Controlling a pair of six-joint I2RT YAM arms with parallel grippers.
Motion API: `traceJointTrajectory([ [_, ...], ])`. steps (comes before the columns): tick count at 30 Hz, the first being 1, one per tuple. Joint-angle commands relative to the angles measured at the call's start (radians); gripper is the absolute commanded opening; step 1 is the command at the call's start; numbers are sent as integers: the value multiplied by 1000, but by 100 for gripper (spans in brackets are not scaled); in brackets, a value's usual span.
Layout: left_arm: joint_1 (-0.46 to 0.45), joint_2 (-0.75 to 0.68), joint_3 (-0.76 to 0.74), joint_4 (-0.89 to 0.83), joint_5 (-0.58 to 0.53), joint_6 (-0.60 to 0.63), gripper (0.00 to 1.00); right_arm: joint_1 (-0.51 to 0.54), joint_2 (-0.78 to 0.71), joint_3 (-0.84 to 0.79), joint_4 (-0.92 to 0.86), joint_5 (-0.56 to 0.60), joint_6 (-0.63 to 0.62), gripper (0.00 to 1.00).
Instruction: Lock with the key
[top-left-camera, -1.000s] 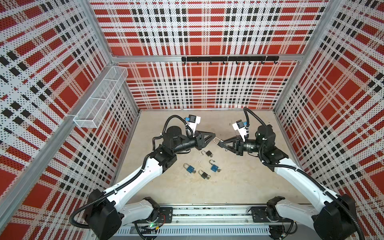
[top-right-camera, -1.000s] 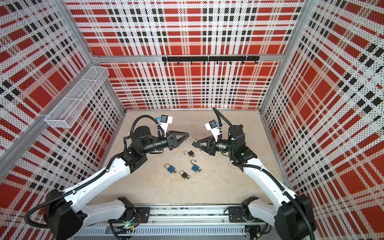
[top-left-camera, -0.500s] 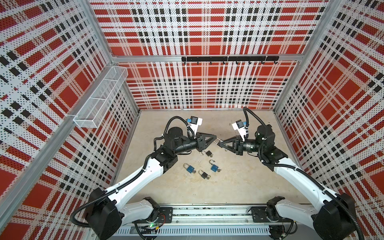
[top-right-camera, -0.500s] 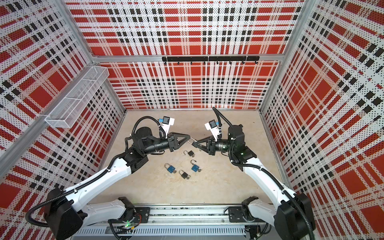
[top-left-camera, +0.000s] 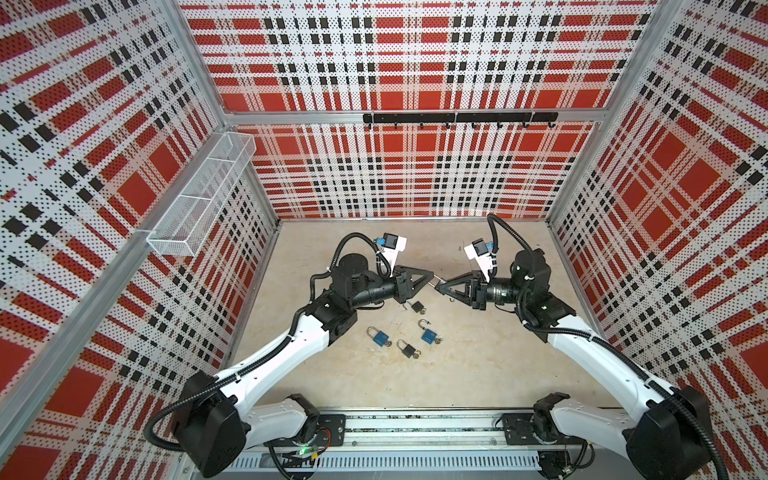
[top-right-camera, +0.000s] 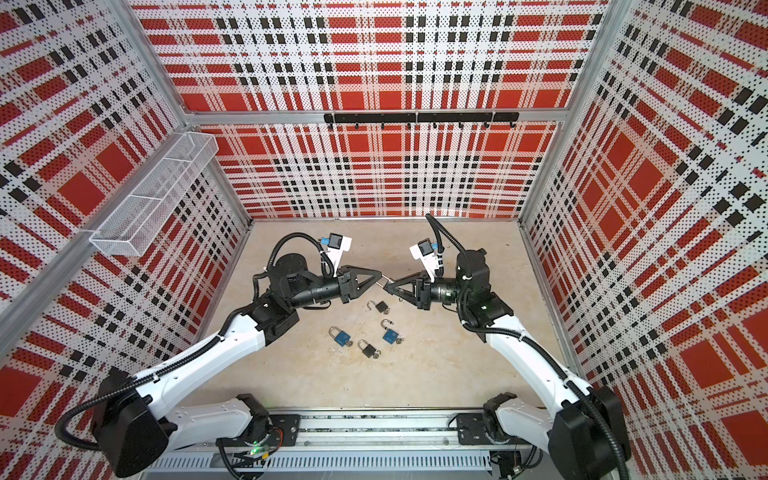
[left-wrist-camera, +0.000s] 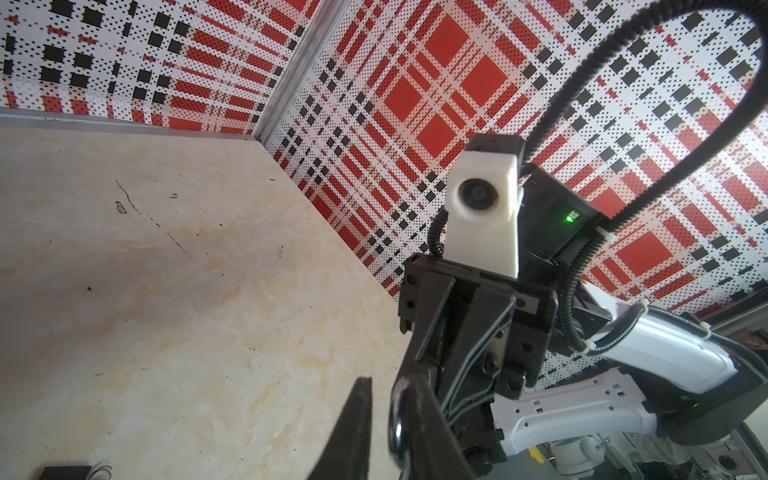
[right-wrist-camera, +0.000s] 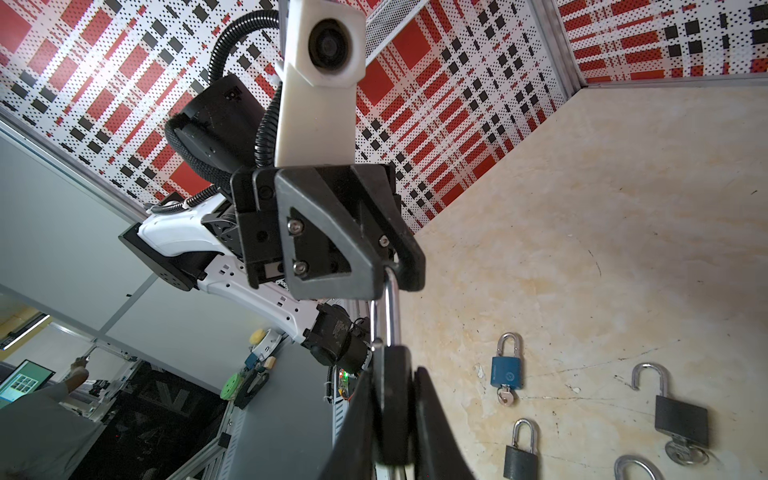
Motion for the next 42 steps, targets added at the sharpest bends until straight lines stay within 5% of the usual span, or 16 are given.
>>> traceJointTrajectory([
  [1,-7,9,-5,34,18,-9,18,-3,11,15,82,-22,7,0],
  [10,-7,17,-3,35,22,-8,0,-3,11,6,137,-46,57,0],
  [28,-6,55,-21,53,-29,27,0,-3,13,-63,521,-157,398,0],
  [42,-42,75,-41,84,-41,7,0,-3,9,-90,624,-134,462,0],
])
